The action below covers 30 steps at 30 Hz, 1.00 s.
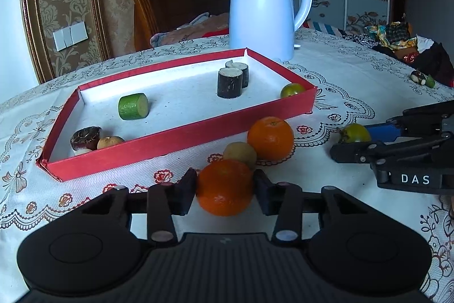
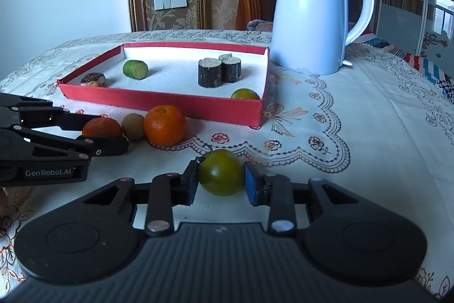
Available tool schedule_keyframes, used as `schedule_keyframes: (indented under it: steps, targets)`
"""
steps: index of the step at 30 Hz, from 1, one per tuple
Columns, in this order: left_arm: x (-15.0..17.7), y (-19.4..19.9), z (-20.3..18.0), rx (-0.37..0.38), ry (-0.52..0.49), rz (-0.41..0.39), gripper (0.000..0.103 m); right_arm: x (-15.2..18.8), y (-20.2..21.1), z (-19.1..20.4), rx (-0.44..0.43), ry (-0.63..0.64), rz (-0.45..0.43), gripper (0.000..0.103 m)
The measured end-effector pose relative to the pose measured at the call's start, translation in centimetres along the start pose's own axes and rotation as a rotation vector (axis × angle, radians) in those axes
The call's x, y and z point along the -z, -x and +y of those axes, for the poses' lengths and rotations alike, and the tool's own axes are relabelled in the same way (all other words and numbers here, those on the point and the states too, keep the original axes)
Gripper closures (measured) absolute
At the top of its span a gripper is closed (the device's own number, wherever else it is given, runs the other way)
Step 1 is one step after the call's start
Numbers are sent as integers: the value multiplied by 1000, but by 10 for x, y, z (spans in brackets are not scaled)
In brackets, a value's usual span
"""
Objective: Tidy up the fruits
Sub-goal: 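Carry the orange and green tomato over the red tray with both grippers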
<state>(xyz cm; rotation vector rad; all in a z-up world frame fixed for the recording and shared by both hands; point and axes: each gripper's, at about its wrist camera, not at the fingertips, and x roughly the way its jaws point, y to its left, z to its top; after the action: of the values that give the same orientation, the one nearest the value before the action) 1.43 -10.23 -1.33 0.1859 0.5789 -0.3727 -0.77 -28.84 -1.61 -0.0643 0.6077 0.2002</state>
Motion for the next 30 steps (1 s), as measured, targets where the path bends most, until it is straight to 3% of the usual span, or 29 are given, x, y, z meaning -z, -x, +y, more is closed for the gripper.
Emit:
schedule_keyframes:
  steps: [7, 16, 30]
  targets:
    - [-2, 14, 6, -51, 31, -98, 60, -3, 8, -1, 28, -11, -50, 71]
    - [-8, 21, 22, -133, 128, -158, 60, -25, 15, -1, 43, -22, -113, 71]
    - [-23, 8, 47, -251, 244, -138, 60, -54, -10, 20, 44, -3, -144, 71]
